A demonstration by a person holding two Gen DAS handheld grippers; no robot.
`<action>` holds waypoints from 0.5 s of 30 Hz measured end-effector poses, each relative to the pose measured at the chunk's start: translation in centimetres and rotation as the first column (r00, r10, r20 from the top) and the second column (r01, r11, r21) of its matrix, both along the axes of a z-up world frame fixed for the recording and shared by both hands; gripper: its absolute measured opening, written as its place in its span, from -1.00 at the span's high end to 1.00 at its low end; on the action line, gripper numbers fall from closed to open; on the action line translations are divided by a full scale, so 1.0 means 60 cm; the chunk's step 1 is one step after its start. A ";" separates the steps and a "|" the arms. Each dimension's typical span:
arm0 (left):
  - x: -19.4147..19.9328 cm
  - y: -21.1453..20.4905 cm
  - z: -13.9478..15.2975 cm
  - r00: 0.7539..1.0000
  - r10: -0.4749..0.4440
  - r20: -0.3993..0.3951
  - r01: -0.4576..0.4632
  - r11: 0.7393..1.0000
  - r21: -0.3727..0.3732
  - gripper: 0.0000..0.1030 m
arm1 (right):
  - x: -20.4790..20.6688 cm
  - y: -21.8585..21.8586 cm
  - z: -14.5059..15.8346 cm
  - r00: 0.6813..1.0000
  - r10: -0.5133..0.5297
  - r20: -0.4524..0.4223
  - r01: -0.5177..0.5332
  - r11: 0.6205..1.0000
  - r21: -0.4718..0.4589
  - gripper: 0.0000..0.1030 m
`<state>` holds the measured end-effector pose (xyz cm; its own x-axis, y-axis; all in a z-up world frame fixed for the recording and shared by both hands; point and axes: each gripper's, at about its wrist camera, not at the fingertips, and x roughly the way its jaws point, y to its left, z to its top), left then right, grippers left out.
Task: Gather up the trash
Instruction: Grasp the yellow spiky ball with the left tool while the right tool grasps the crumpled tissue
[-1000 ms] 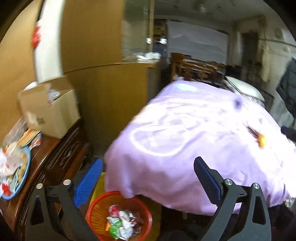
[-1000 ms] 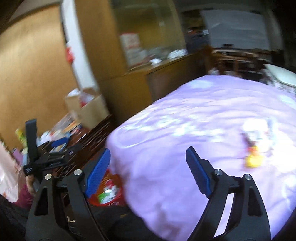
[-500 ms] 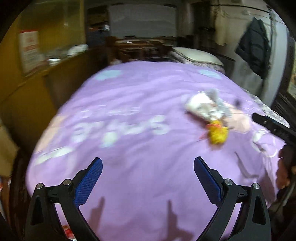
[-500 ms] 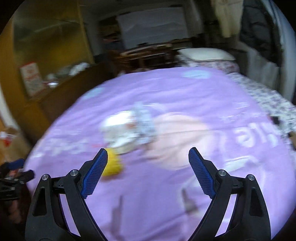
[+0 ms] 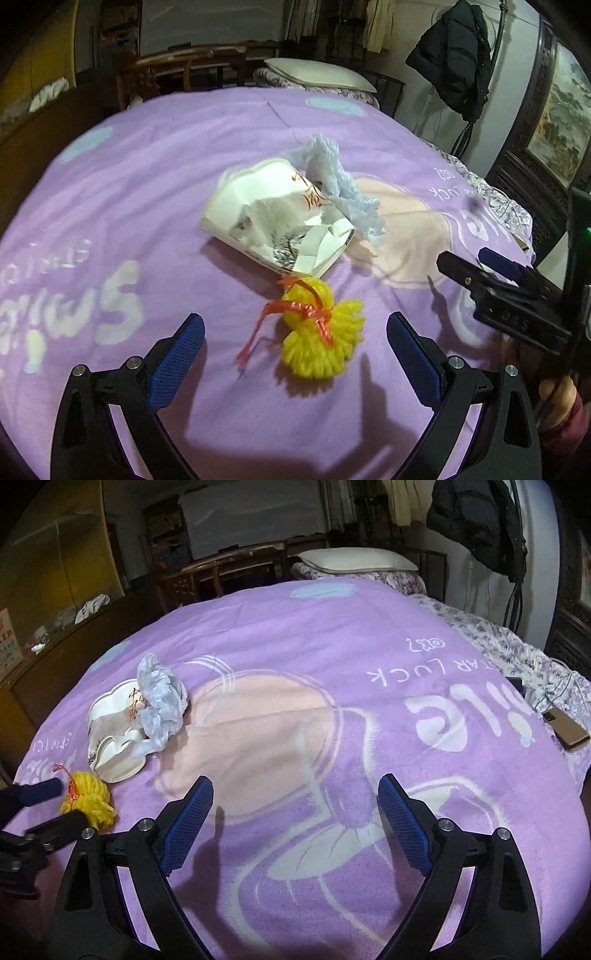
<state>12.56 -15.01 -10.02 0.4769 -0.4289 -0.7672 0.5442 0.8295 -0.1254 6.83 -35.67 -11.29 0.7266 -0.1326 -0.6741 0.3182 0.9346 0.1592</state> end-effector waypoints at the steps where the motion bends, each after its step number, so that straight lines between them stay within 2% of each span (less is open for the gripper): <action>1: 0.004 -0.002 -0.007 1.000 0.002 -0.007 -0.002 1.000 -0.002 -0.83 | 0.004 0.005 -0.002 1.000 0.008 -0.018 -0.008 1.000 -0.004 -0.75; 2: 0.007 -0.002 -0.013 1.000 0.004 -0.010 -0.004 1.000 -0.002 -0.76 | 0.010 0.007 -0.006 0.999 0.019 -0.040 -0.019 1.000 -0.006 -0.76; 3: 0.010 -0.004 -0.018 1.000 0.003 -0.011 -0.003 1.000 0.000 -0.59 | 0.016 0.010 -0.010 0.998 0.026 -0.058 -0.027 1.000 -0.006 -0.79; 5: 0.010 -0.002 -0.023 1.000 0.000 -0.002 0.000 1.000 0.007 -0.15 | 0.029 0.016 -0.017 0.992 0.047 -0.114 -0.049 0.999 -0.011 -0.86; 6: 0.011 0.000 -0.022 1.000 -0.004 0.006 0.004 1.000 0.009 0.21 | 0.031 0.018 -0.018 0.991 0.050 -0.123 -0.053 0.998 -0.017 -0.89; 7: 0.011 0.010 -0.020 1.000 -0.005 0.016 0.005 1.000 0.007 0.29 | 0.032 0.021 -0.018 0.990 0.049 -0.130 -0.053 0.998 -0.027 -0.89; 10: 0.008 0.051 -0.008 0.999 0.033 0.026 -0.032 0.999 -0.017 0.29 | 0.026 0.024 -0.015 0.992 0.058 -0.111 -0.061 0.998 -0.024 -0.89; 15: 0.019 0.143 -0.008 0.981 0.188 0.052 -0.189 0.982 0.017 0.29 | 0.012 0.035 0.007 0.989 0.147 -0.003 -0.147 0.989 0.015 -0.88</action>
<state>13.68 -6.45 -10.47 0.5857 -0.3111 -0.7484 0.3832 0.9200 -0.0826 7.53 -33.59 -10.85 0.7349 -0.0145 -0.6780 0.1778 0.9689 0.1720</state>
